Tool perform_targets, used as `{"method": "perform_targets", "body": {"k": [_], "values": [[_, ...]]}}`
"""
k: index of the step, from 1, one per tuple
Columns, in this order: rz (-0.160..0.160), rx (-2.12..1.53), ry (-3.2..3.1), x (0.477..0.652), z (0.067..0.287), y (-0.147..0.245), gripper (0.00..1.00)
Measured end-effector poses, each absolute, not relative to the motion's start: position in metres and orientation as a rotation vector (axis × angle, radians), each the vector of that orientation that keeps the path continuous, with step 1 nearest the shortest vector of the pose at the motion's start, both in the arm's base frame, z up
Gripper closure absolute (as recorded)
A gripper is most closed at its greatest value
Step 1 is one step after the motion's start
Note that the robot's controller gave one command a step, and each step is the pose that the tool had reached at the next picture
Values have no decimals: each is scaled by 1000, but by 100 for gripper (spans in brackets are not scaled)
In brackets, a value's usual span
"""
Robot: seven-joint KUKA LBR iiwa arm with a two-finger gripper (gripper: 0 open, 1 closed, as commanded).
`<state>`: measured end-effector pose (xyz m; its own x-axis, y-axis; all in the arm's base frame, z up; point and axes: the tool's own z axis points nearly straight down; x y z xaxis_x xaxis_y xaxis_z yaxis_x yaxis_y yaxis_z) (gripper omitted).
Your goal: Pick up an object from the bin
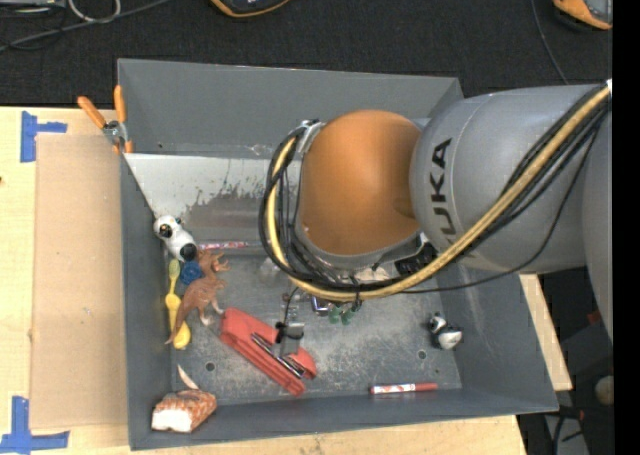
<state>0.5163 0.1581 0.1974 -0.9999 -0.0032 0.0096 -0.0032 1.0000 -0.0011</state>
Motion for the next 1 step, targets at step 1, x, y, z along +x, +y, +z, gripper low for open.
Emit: {"method": "perform_targets", "body": {"k": [1], "values": [[0,-3,-3140,518,202,157,0]]}}
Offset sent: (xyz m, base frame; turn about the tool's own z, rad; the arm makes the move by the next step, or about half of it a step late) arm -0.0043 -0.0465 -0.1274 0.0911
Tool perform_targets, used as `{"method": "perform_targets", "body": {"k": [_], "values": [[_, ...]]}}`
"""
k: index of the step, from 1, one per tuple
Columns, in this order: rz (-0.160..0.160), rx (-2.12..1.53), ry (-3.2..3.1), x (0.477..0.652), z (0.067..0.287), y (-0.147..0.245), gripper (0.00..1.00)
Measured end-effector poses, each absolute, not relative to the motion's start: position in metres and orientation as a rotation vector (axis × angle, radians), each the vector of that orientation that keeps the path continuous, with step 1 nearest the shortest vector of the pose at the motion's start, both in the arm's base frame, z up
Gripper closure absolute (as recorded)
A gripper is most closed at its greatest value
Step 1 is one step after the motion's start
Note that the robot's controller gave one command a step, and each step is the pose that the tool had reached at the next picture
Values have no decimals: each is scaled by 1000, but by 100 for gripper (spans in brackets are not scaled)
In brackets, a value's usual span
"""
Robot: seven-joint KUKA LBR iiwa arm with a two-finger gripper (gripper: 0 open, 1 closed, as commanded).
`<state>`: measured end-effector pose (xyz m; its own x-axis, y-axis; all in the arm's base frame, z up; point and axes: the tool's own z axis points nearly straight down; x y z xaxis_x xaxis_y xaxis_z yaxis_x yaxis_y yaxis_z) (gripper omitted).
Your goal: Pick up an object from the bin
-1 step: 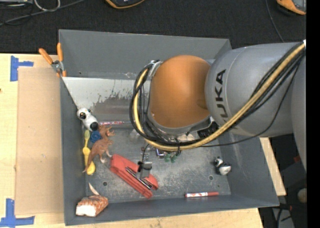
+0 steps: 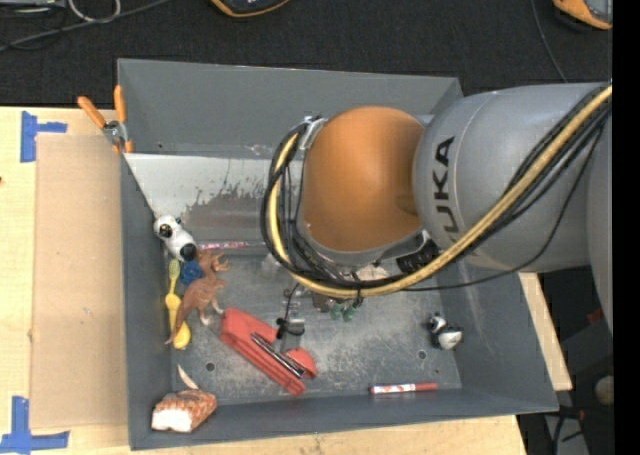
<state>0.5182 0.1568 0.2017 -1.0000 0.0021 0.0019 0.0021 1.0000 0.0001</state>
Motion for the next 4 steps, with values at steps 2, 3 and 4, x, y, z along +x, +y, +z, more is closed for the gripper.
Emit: {"method": "perform_targets", "body": {"k": [2,3,4], "values": [[-7,-431,-3118,501,100,116,0],[1,-274,-3123,494,99,139,0],[-2,-627,-3079,494,71,130,0]]}}
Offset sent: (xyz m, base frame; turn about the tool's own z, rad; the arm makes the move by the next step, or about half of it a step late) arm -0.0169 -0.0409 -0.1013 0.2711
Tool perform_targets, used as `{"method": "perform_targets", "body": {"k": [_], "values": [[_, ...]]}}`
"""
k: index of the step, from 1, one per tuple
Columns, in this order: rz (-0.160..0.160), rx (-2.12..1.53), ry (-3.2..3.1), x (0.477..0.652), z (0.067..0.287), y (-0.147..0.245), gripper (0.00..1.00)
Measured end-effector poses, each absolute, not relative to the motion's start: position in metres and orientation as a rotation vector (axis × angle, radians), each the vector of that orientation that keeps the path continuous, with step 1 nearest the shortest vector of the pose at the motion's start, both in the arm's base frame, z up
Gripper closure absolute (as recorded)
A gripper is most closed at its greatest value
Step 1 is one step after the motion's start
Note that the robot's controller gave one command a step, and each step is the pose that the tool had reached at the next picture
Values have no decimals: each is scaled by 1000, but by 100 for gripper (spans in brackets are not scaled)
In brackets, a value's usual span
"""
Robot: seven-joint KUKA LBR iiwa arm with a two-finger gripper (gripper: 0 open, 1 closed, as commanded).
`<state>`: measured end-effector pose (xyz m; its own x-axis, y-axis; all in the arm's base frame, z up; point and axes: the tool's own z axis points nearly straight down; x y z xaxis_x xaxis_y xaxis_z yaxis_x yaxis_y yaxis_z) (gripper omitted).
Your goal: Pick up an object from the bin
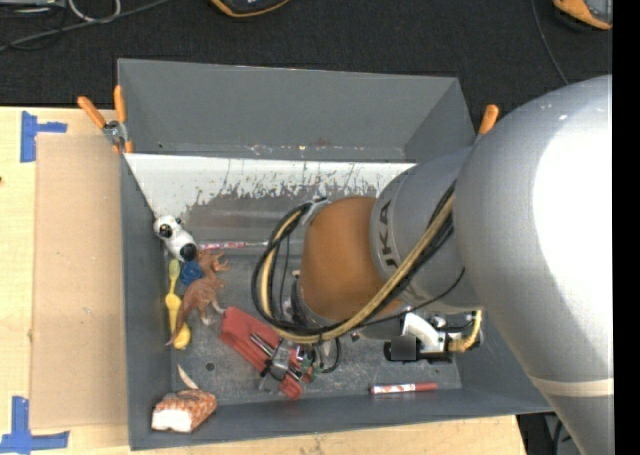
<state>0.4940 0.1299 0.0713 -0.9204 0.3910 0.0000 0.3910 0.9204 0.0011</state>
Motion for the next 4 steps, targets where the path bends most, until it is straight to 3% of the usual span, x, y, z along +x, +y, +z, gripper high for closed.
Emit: {"method": "perform_targets", "body": {"k": [1,2,3,4], "values": [[2,535,3099,483,70,137,100],[2,536,3099,483,70,137,100],[-6,539,3108,480,97,136,100],[-9,536,3113,479,149,135,100]]}}
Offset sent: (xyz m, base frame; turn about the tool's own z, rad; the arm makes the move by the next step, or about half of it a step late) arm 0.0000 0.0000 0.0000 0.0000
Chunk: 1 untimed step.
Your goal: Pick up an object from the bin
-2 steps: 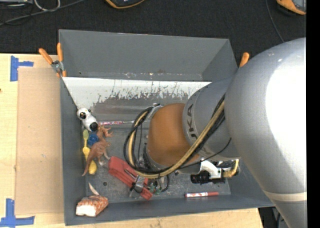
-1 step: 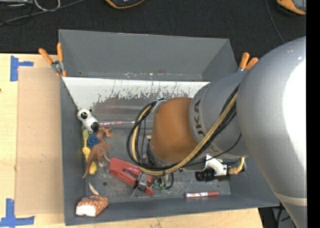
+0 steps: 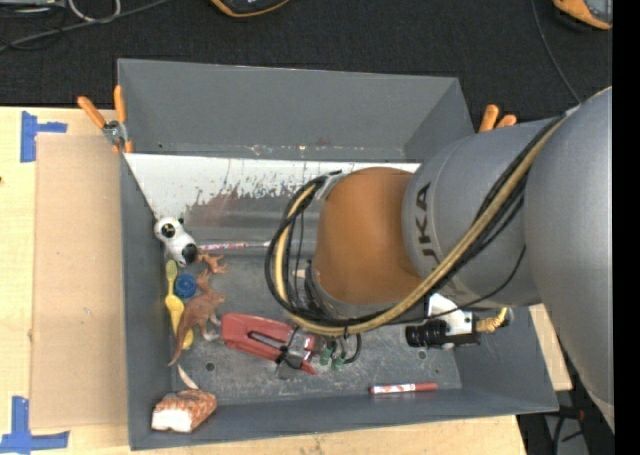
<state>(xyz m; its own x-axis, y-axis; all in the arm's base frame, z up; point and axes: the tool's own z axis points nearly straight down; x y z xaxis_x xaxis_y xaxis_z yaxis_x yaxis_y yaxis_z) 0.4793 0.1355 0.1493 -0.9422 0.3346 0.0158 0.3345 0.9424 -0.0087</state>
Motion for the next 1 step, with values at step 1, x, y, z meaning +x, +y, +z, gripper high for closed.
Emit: {"method": "perform_targets", "body": {"k": [1], "values": [[9,-529,-3079,479,179,135,100]]}}
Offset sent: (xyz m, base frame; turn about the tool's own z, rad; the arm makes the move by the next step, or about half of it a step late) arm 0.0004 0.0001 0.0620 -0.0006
